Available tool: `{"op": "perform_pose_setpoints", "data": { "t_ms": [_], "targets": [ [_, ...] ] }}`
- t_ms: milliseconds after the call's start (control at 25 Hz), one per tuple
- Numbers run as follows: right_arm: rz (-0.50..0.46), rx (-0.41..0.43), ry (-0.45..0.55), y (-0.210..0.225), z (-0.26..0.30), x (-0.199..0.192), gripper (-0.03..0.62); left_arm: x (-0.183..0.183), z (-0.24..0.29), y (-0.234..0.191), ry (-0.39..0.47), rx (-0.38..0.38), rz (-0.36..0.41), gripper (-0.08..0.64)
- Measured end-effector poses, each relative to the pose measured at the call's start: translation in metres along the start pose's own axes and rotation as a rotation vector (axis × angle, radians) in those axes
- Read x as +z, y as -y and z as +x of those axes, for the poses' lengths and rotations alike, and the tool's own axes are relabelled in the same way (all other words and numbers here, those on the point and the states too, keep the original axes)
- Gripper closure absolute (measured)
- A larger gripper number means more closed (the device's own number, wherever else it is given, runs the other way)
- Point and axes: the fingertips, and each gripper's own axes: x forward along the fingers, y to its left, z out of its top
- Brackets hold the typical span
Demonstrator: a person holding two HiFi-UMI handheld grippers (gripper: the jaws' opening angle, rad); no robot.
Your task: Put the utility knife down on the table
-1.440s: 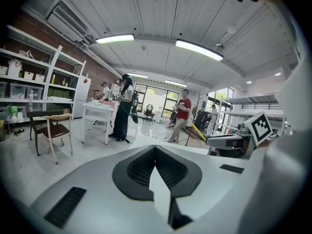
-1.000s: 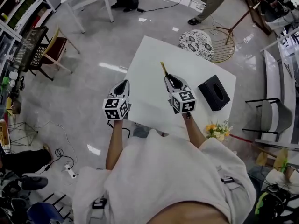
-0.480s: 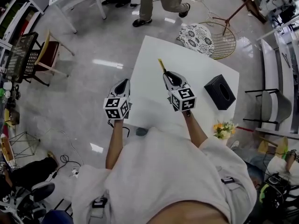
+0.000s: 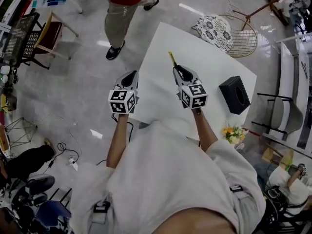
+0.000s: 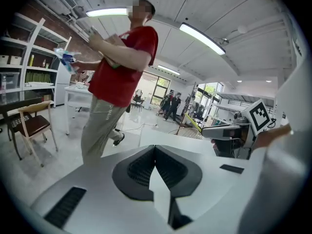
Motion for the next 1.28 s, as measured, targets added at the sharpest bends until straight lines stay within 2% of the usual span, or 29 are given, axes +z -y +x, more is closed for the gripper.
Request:
{"op": "perform_pose_setpoints", "data": {
  "t_ms": [240,520,1040,1280],
  "targets": [
    [0.021,0.065,-0.033,-0.007,0.012,-0.017,0.509,-0.015,-0.013,-0.009,-0.017,0.076,-0.033,0.54],
    [0.038,0.117,-0.068,-0.009,0.02,-0.037,0.509,-0.028,-0.017,-0.007,-0.027,0.128,-0.052,0.54],
    [0.066,0.149,-0.154,-0.007,0.019,-0.079,0.509,-0.06,-0.015,0.001,-0.072,0.159,-0.099,0.54],
    [0.064,0.153,-0.173,-0.005,0.028,-0.084,0.509,-0.069,-0.01,0.0,-0.088,0.157,-0.11,0.54]
  ]
}}
